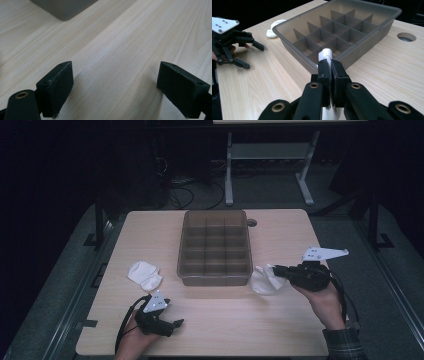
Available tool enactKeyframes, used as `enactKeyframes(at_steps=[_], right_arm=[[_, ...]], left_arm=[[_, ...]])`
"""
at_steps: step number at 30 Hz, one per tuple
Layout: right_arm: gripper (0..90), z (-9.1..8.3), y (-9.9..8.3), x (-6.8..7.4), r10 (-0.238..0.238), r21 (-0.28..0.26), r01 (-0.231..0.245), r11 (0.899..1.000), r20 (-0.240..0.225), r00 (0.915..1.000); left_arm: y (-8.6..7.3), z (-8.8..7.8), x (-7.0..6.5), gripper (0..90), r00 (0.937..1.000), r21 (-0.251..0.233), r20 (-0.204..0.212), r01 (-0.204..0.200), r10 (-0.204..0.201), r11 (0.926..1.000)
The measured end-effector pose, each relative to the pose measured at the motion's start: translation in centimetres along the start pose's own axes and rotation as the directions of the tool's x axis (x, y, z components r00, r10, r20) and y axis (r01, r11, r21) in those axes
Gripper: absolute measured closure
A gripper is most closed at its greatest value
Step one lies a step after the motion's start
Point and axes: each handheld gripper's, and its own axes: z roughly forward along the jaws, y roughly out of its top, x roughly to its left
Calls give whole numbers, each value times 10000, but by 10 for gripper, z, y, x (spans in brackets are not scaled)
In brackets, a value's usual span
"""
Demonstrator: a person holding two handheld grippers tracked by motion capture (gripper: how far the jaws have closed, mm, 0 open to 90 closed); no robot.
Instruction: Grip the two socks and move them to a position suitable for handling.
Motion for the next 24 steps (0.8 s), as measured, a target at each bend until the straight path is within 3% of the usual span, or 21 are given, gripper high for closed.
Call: enactKeyframes(at_steps=[24], right_arm=[[868, 22, 8, 24, -464, 46, 470, 9989, -884, 9950]], left_arm=[[0, 0, 0, 131, 10000, -4, 6, -2, 2, 10000]])
